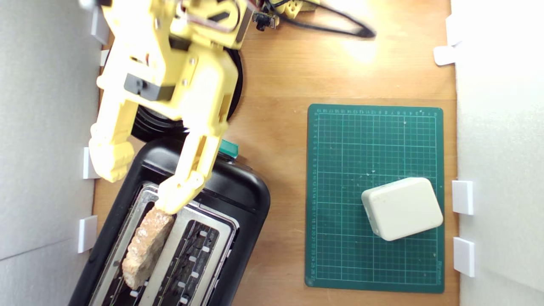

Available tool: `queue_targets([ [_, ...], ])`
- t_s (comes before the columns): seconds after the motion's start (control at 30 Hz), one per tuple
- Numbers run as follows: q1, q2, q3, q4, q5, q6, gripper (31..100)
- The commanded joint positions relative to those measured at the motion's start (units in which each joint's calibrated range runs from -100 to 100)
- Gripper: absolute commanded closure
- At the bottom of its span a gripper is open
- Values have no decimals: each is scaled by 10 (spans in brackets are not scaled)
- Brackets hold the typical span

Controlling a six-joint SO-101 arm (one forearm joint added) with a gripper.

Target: Pick bread and place in toaster

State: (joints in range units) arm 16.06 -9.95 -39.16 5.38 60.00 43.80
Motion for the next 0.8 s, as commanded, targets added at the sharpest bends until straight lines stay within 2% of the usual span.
queue_targets([
  [0.0,-48,-60,-7,16,-22,-45,489],
  [0.17,-108,-97,23,36,-22,-117,489],
  [0.3,-140,-154,119,36,-22,-146,489],
  [0.63,-215,-327,438,34,-22,-150,493],
  [0.77,-228,-388,551,30,-21,-148,568],
])
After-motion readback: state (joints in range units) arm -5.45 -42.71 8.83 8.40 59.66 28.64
